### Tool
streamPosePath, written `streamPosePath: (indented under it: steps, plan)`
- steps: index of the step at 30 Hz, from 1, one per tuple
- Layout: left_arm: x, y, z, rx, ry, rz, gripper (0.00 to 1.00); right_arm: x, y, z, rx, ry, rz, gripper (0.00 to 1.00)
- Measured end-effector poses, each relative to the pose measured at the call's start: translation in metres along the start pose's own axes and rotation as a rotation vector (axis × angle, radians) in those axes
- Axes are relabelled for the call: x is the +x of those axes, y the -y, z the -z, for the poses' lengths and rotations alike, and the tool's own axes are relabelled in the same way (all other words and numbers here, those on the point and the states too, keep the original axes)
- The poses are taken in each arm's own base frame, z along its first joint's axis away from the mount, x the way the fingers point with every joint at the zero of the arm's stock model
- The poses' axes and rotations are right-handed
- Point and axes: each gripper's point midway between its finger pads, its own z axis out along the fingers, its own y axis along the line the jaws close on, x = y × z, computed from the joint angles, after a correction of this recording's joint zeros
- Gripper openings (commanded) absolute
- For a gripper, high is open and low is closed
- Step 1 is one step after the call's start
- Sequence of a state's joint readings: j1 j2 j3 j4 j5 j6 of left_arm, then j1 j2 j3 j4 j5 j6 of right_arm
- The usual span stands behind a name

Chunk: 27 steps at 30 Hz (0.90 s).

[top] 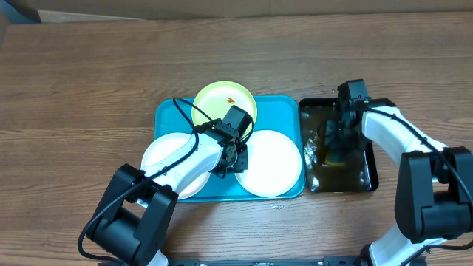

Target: Clean dirty plates on tray and stack at the side

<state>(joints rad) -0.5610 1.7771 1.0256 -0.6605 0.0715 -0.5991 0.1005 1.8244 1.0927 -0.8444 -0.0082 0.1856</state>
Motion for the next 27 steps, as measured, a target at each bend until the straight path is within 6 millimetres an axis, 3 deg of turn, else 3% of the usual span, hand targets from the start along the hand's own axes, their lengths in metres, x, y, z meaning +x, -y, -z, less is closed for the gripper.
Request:
streamPosePath:
  steps: [4,6,8,10,12,15,19,21,27]
  plan:
    - [0.000,0.000,0.000,0.000,0.000,0.000,0.30,0.023,0.011,0.008,0.050,-0.109,-0.009,0.08]
    - [0.000,0.000,0.000,0.000,0.000,0.000,0.30,0.029,0.015,0.012,0.069,-0.137,-0.021,0.26]
    - [0.000,0.000,0.000,0.000,0.000,0.000,0.29,0.034,0.018,0.013,0.085,-0.157,-0.035,0.56]
    - [0.000,0.000,0.000,-0.001,0.000,0.000,0.29,0.036,0.019,0.014,0.090,-0.167,-0.039,0.67]
    - [0.000,0.000,0.000,0.000,0.000,0.000,0.29,0.034,0.019,0.016,0.090,-0.165,-0.047,0.70]
    - [0.000,0.000,0.000,-0.001,0.000,0.002,0.25,0.023,0.017,0.029,0.084,-0.146,-0.056,0.73]
    - [0.000,0.000,0.000,0.000,0.000,0.002,0.04,-0.009,0.015,0.060,0.063,-0.071,-0.075,0.80]
    - [0.000,0.001,0.000,0.006,-0.002,-0.004,0.04,-0.028,0.016,0.079,0.049,-0.017,-0.101,1.00]
    - [0.001,0.000,0.005,0.009,-0.029,0.008,0.04,-0.052,0.034,0.114,0.037,0.049,-0.160,1.00]
